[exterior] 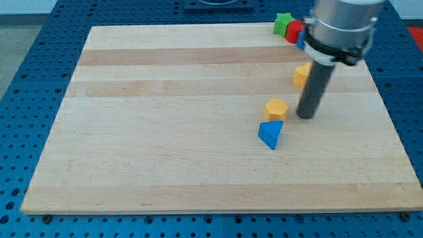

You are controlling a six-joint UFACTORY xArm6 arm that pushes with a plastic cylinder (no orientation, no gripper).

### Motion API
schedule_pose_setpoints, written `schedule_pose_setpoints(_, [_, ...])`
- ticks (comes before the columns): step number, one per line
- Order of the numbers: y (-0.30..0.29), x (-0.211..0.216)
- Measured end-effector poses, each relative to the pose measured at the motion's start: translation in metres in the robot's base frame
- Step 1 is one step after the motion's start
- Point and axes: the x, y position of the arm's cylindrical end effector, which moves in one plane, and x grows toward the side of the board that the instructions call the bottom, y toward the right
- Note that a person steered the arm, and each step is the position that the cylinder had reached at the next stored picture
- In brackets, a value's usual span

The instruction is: Move the yellow heart below the green circle

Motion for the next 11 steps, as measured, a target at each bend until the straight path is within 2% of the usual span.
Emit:
schedule_pose_setpoints(2, [-0.018, -0.068])
schedule_pose_setpoints(3, [0.02, -0.071])
schedule_pose_setpoints(8, [0.106, -0.054])
schedule_pose_setpoints(9, [0.107, -0.077])
schedule_pose_setpoints(11, [0.079, -0.084])
